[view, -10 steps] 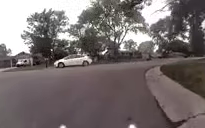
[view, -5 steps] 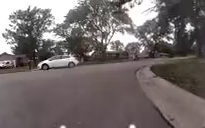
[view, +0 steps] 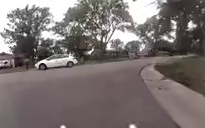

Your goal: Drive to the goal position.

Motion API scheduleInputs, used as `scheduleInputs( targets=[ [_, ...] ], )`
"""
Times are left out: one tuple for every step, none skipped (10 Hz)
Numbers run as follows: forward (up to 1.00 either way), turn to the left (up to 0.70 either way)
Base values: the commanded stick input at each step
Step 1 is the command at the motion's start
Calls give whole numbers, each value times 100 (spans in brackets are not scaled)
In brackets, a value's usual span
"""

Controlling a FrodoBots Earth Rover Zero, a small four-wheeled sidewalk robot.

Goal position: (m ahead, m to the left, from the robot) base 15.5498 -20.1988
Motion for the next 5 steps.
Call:
scheduleInputs(
  targets=[
    [100,-1],
    [100,-1],
    [100,-2],
    [100,-2],
    [100,-3]
  ],
)
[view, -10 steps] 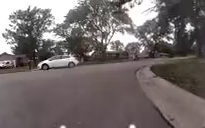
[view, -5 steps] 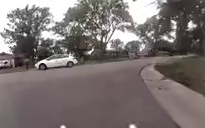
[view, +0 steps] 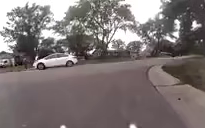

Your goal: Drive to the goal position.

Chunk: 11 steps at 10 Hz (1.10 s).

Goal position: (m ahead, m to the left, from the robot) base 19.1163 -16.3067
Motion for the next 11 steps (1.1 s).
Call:
scheduleInputs(
  targets=[
    [100,-40],
    [100,-40],
    [100,-40],
    [100,-40],
    [100,-40],
    [100,-40],
    [100,-40],
    [100,0],
    [100,0],
    [100,0],
    [100,0]
  ],
)
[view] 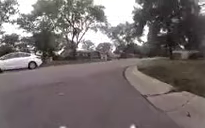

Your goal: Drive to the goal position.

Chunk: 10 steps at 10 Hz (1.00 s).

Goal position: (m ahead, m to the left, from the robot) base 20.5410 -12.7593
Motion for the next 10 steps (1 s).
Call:
scheduleInputs(
  targets=[
    [100,0],
    [100,0],
    [100,0],
    [100,0],
    [100,0],
    [100,0],
    [100,0],
    [100,0],
    [100,-5],
    [100,-16]
  ],
)
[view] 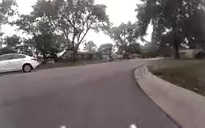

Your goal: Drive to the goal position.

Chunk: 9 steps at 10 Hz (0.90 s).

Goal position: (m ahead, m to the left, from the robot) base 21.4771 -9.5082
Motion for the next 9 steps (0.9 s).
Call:
scheduleInputs(
  targets=[
    [100,-32],
    [100,-40],
    [100,-40],
    [100,-40],
    [100,-40],
    [100,-40],
    [100,-40],
    [100,-40],
    [100,-40]
  ],
)
